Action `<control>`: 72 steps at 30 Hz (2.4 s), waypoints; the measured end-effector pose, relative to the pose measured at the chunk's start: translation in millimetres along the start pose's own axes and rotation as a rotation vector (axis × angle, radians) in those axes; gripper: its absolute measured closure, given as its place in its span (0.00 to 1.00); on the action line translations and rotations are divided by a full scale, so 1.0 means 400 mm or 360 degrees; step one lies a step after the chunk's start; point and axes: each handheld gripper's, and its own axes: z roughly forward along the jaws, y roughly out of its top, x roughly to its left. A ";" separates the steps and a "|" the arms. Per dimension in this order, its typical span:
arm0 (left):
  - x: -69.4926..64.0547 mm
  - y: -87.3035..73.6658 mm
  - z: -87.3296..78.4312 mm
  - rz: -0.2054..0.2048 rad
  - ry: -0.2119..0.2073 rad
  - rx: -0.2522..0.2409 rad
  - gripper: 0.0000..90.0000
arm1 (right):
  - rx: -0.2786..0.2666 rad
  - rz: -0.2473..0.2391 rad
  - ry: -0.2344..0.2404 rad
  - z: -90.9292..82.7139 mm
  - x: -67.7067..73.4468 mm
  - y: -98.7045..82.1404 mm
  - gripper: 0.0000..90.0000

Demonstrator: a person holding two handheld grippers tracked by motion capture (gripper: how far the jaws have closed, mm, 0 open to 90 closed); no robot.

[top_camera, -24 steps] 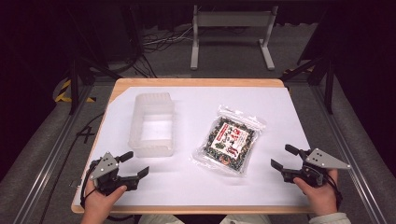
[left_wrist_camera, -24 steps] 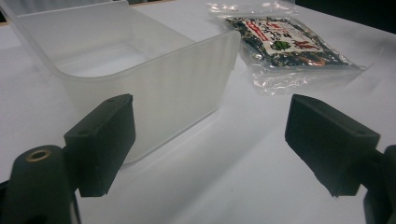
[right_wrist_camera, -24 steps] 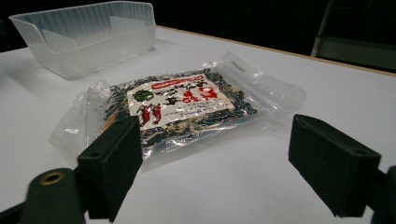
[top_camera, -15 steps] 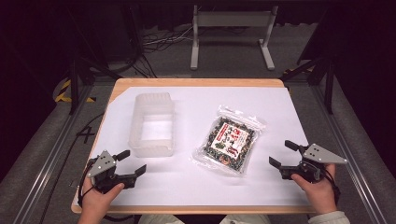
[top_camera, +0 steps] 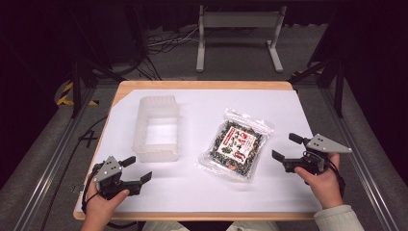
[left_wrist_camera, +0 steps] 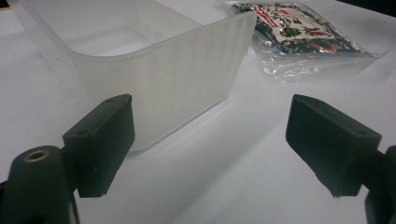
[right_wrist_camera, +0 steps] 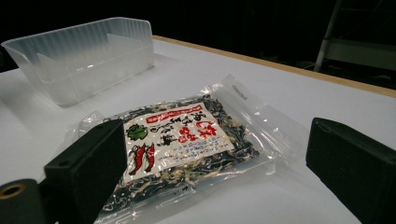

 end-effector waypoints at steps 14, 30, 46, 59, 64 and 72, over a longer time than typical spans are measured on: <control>-0.007 0.003 0.003 0.0056 -0.0004 0.0010 0.18 | 0.0065 -0.0008 0.0017 0.072 -0.033 0.050 0.10; -0.010 0.001 0.006 0.0065 -0.0019 0.0020 0.18 | 0.0215 -0.0093 -0.0089 0.146 -0.080 0.083 0.31; -0.009 -0.002 0.007 0.0072 -0.0021 0.0014 0.18 | 0.0304 -0.0053 -0.0091 0.217 -0.123 0.071 0.33; -0.010 -0.003 0.007 0.0074 -0.0023 0.0014 0.18 | 0.0403 0.0117 -0.0143 0.247 -0.173 0.035 0.32; -0.011 -0.004 0.008 0.0072 -0.0025 0.0014 0.18 | 0.0452 0.0171 -0.0135 0.258 -0.182 0.022 0.32; -0.011 -0.004 0.008 0.0082 -0.0021 0.0019 0.18 | 0.0516 0.0225 -0.0117 0.271 -0.189 0.004 0.31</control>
